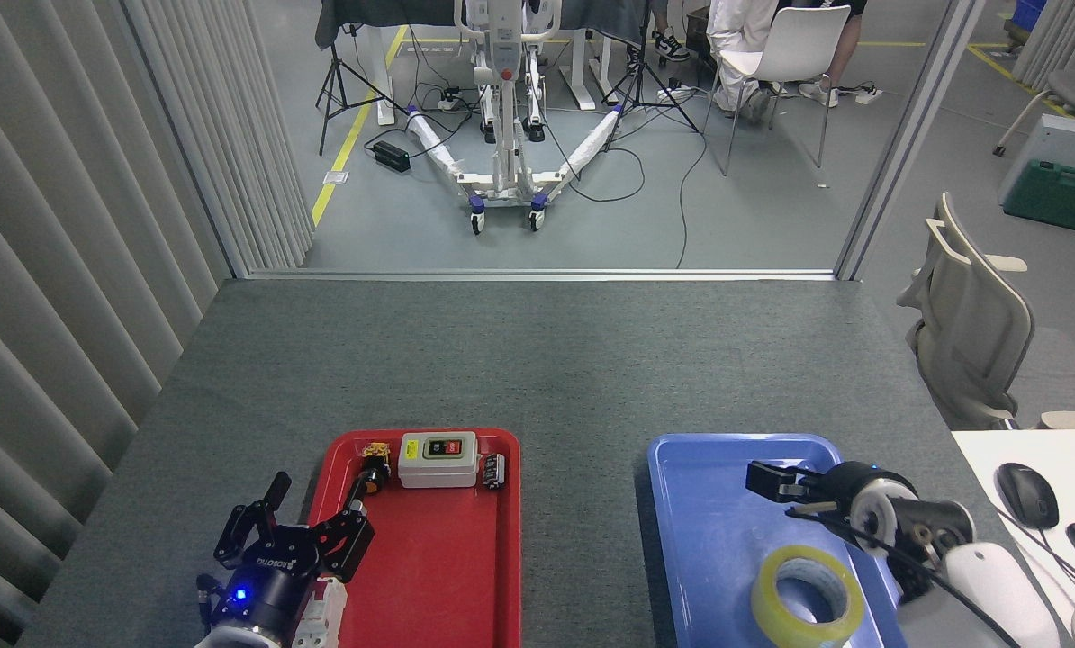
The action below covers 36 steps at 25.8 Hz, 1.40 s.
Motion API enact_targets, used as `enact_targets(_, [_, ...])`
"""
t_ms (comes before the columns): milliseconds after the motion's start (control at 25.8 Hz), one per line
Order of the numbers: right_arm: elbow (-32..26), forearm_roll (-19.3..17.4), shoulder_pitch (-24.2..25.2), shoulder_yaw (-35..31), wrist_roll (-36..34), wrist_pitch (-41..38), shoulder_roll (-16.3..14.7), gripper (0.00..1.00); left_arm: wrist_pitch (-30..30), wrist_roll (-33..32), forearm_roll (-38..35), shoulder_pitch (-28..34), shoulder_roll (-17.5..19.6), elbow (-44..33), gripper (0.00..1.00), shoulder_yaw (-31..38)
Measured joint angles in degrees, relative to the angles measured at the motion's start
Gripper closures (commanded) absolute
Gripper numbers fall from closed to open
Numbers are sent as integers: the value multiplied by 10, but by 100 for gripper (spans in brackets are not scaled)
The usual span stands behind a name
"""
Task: Place and move tape with both arms
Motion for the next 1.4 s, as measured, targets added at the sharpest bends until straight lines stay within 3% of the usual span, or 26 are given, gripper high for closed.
enact_targets(194, [-38, 43, 114, -56, -285, -118, -12, 0, 0, 0, 1, 0, 2, 6, 0, 0])
enact_targets(310, [-44, 74, 157, -69, -359, -141, -1, 0, 2, -2, 1, -2, 4, 7, 0, 1])
enact_targets(504, [-46, 110, 191, -89, -389, -148, 24, 0, 4, -5, 2, -4, 6, 9, 0, 15])
enact_targets(737, [-44, 121, 213, -113, -401, -150, 56, 0, 3, -10, 2, -11, 9, 20, 0, 20])
enact_targets(931, [-44, 134, 221, -126, -451, -149, 79, 0, 2, -10, 2, -21, 10, 37, 0, 21])
enact_targets(1397, [-44, 137, 226, -129, -469, -147, 93, 0, 6, -11, 3, -22, 11, 43, 0, 32])
